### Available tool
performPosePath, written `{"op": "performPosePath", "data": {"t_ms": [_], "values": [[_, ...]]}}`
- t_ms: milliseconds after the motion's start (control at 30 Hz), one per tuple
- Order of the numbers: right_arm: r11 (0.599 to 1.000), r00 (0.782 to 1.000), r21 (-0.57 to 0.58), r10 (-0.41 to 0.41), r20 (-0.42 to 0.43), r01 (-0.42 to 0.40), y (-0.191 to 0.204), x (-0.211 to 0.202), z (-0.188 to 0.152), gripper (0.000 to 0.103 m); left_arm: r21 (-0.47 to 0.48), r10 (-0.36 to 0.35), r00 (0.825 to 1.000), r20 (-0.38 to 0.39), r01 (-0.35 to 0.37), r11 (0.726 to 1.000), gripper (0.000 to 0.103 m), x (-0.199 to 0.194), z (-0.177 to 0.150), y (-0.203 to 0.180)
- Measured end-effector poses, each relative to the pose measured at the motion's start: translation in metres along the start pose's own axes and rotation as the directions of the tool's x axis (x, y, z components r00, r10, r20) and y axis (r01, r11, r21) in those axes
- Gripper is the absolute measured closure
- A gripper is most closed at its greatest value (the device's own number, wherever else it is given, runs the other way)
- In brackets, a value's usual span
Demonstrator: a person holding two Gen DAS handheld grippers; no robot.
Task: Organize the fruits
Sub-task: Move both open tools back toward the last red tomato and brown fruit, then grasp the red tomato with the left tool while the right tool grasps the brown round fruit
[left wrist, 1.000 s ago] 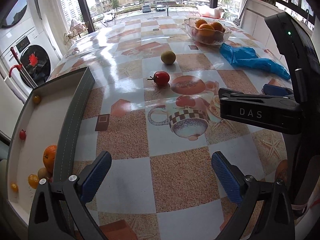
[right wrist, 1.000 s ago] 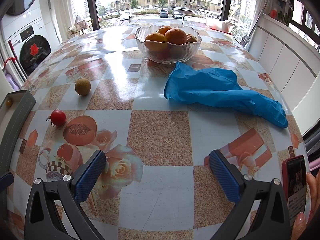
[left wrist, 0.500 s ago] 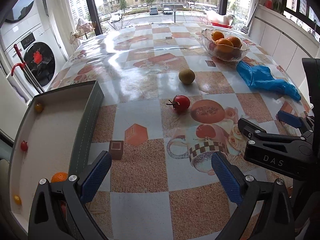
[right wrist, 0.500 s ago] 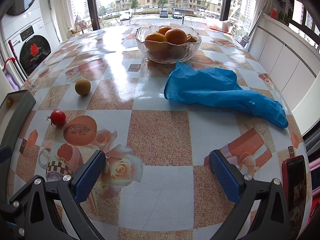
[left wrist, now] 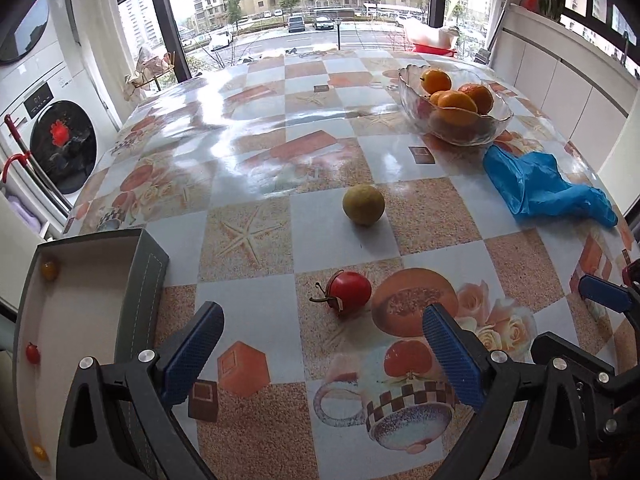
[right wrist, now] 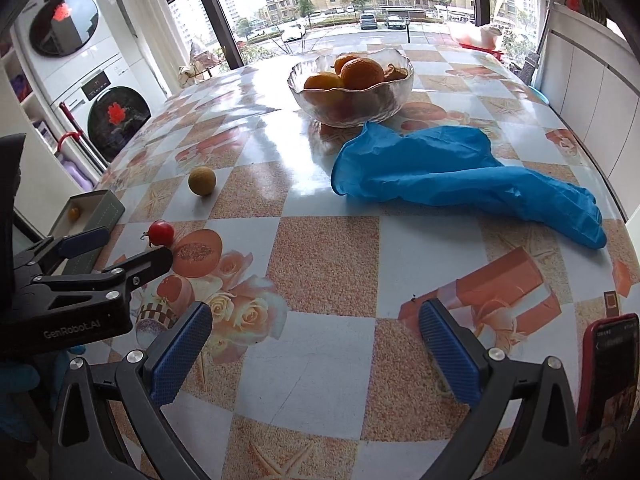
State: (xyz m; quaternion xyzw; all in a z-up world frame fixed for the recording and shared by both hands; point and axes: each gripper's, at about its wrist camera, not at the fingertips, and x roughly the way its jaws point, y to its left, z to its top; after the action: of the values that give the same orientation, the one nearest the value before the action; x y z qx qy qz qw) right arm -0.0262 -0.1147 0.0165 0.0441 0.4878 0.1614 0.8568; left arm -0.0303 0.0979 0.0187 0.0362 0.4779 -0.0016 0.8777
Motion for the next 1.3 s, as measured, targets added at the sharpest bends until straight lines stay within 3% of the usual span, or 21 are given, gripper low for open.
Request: {"op": "performPosePath", "data": {"t_ms": [67, 100, 167, 233, 300, 367, 400, 667, 833, 1033, 1100, 1133, 1200, 1267, 1300], "values": [[0.998, 1.0, 0.058, 0.015, -0.015, -0.014, -0.008, -0.004, 0.002, 0.0, 0.009, -0.004, 1.0, -0.007, 0.004, 1.0, 0.005, 0.005, 0.002, -0.004], [0.996, 0.998, 0.077, 0.055, 0.002, -0.055, -0.011, -0.007, 0.003, 0.0, 0.012, -0.005, 1.0, -0.015, 0.005, 1.0, 0.017, 0.007, 0.003, -0.006], [0.993, 0.997, 0.092, 0.076, 0.034, -0.079, -0.013, -0.015, 0.004, 0.0, -0.007, -0.03, 0.999, -0.024, 0.029, 1.0, 0.021, 0.01, 0.006, -0.006], [0.992, 0.995, 0.096, 0.081, 0.063, -0.087, -0.011, -0.022, 0.007, 0.0, -0.018, -0.056, 0.998, -0.025, 0.055, 0.998, 0.039, 0.011, 0.008, -0.006], [0.989, 0.991, 0.109, 0.089, 0.102, -0.1, -0.011, -0.031, 0.01, 0.0, -0.006, -0.063, 0.998, -0.023, 0.063, 0.998, 0.05, 0.01, 0.01, -0.01], [0.989, 0.989, 0.114, 0.084, 0.122, -0.098, -0.009, -0.036, 0.018, 0.0, 0.012, -0.074, 0.997, -0.016, 0.074, 0.997, 0.069, 0.009, 0.009, -0.015], [0.99, 0.99, 0.11, 0.078, 0.121, -0.092, -0.007, -0.036, 0.021, 0.0, 0.019, -0.074, 0.997, -0.013, 0.074, 0.997, 0.072, 0.008, 0.009, -0.016], [0.994, 0.994, 0.066, 0.084, 0.07, -0.088, 0.018, -0.018, 0.038, 0.0, -0.021, -0.092, 0.996, 0.009, 0.092, 0.996, 0.072, -0.001, -0.007, -0.003], [0.995, 0.994, -0.024, 0.099, 0.037, -0.098, 0.057, 0.009, 0.053, 0.0, -0.065, -0.084, 0.996, 0.022, 0.085, 0.994, 0.072, -0.014, -0.028, 0.014], [0.989, 0.999, -0.142, 0.042, -0.004, -0.042, 0.105, 0.057, 0.074, 0.003, -0.102, -0.089, 0.996, 0.028, 0.092, 0.991, 0.072, -0.021, -0.042, 0.03], [0.987, 0.999, -0.161, 0.022, -0.024, -0.026, 0.115, 0.072, 0.076, 0.009, -0.102, -0.09, 0.996, 0.029, 0.093, 0.99, 0.072, -0.021, -0.042, 0.031], [0.986, 0.999, -0.163, 0.025, -0.042, -0.032, 0.118, 0.078, 0.077, 0.021, -0.102, -0.09, 0.996, 0.03, 0.092, 0.99, 0.072, -0.021, -0.043, 0.03], [0.98, 1.0, -0.197, 0.008, -0.025, -0.013, 0.127, 0.079, 0.076, 0.031, -0.103, -0.091, 0.995, 0.031, 0.094, 0.99, 0.072, -0.021, -0.044, 0.031], [0.975, 1.0, -0.22, 0.01, -0.023, -0.014, 0.132, 0.079, 0.075, 0.067, -0.104, -0.091, 0.995, 0.035, 0.095, 0.99, 0.072, -0.021, -0.044, 0.031], [0.977, 0.999, -0.21, 0.032, -0.031, -0.038, 0.13, 0.078, 0.073, 0.076, -0.101, -0.09, 0.995, 0.037, 0.093, 0.99, 0.072, -0.021, -0.044, 0.031]]}}
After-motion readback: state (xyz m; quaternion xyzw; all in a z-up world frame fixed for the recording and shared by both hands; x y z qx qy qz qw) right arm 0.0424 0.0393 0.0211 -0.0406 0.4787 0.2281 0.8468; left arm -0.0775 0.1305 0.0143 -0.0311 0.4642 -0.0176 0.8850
